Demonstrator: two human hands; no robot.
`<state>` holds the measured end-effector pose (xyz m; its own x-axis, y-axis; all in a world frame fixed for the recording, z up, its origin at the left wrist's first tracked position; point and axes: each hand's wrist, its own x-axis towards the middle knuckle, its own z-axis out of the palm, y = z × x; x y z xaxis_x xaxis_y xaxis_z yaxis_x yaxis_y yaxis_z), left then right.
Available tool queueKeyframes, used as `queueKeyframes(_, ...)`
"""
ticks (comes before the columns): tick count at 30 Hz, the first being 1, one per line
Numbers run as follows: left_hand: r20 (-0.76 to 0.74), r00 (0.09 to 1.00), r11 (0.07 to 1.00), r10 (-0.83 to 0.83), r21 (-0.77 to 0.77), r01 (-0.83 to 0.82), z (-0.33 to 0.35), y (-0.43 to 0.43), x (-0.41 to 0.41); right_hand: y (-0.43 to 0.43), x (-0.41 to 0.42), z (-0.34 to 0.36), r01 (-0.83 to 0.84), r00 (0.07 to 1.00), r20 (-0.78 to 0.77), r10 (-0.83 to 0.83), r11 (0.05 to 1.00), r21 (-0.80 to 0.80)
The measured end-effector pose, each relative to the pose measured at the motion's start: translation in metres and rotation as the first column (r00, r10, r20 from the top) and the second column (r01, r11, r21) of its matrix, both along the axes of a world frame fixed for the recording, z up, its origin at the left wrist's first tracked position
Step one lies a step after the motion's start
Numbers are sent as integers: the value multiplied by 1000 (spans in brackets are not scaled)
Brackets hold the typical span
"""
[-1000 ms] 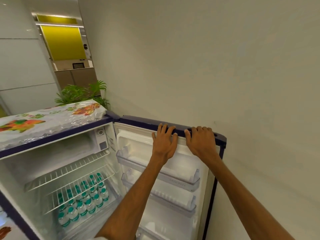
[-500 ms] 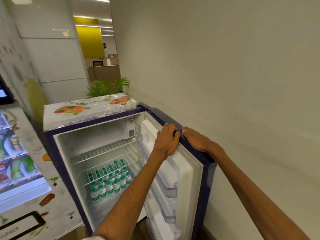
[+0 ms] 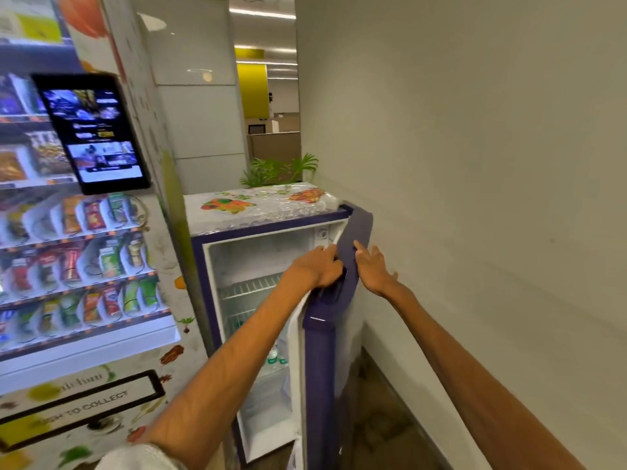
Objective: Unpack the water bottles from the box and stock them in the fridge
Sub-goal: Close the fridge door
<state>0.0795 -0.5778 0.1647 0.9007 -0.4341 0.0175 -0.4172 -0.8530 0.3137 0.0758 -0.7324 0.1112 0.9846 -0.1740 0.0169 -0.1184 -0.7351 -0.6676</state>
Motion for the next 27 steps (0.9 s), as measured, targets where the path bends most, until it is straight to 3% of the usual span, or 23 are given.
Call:
queueKeyframes(4, -54, 993, 994, 110, 12, -109, -10, 44, 16, 39, 32, 5, -43, 993, 92, 71, 960, -276)
queueKeyframes(6, 10, 987, 984, 160, 84, -160, -14, 69, 29, 57, 54, 3, -83, 976, 146, 160, 898, -433)
queueKeyframes(9, 132, 958, 952, 254, 140, -272, -24, 101, 55, 81, 85, 4, -120, 944, 204, 258, 848, -516)
queueKeyframes(14, 221, 929, 939, 297, 109, -327, -31, 147, 99, 114, 130, -3, -166, 917, 239, 320, 850, -501)
queueKeyframes(22, 256, 906, 923, 338, 97, -372, -31, 175, 162, 150, 174, -11, -73, 920, 327, 218, 913, -403)
queueKeyframes(27, 267, 891, 913, 368, 79, -400, -35, 184, 189, 163, 193, -12, -30, 921, 339, 193, 901, -432)
